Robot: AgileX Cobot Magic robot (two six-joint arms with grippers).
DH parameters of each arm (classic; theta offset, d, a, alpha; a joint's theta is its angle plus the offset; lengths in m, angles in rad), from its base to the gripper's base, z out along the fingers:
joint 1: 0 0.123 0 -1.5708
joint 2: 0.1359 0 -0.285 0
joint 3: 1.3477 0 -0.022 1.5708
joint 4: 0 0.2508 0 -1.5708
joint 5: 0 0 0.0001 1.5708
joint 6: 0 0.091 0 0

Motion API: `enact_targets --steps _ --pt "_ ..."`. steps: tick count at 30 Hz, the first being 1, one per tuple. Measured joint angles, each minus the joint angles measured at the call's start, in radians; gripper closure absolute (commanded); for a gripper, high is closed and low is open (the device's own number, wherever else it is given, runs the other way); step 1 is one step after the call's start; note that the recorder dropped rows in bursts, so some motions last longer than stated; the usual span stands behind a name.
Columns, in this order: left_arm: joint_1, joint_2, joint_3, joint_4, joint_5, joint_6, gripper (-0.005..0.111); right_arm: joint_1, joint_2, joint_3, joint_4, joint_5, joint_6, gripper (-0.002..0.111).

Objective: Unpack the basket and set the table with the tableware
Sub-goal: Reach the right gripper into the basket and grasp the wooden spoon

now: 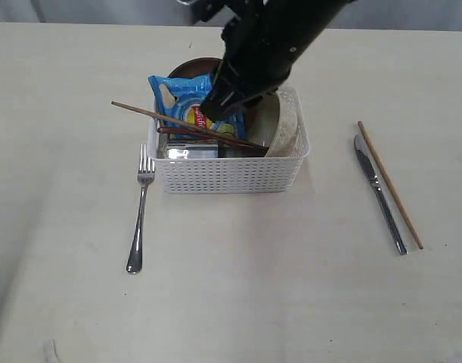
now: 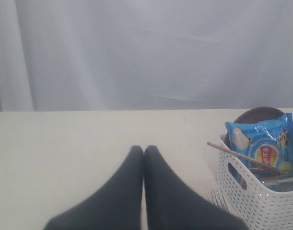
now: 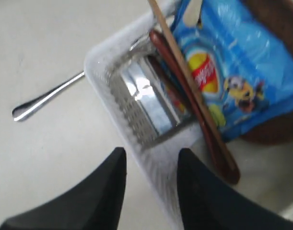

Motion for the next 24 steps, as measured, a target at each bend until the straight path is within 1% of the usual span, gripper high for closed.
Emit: enact_targets --steps 5,9,20,22,23,24 --pt "0.0 0.0 0.0 0.0 0.0 0.0 0.107 0.056 0.064 -0.105 -0.027 -0.022 0.002 0.074" --pt "0.0 0.0 0.0 0.0 0.0 0.0 0.107 0.08 0.147 -0.168 -0.043 -0.022 0.002 0.074" --pt "0.0 0.0 0.0 0.0 0.0 0.0 0.107 0.081 0.342 -0.26 -0.1 -0.04 0.019 0.074" --pt "0.0 0.0 0.0 0.0 0.0 0.0 0.107 0.081 0.373 -0.263 -0.104 -0.074 0.021 0.07" --pt "0.0 0.0 0.0 0.0 0.0 0.0 0.107 0.081 0.377 -0.263 -0.104 -0.082 0.021 0.061" --pt "0.0 0.0 0.0 0.0 0.0 0.0 0.107 0.081 0.382 -0.263 -0.104 -0.098 0.021 0.058"
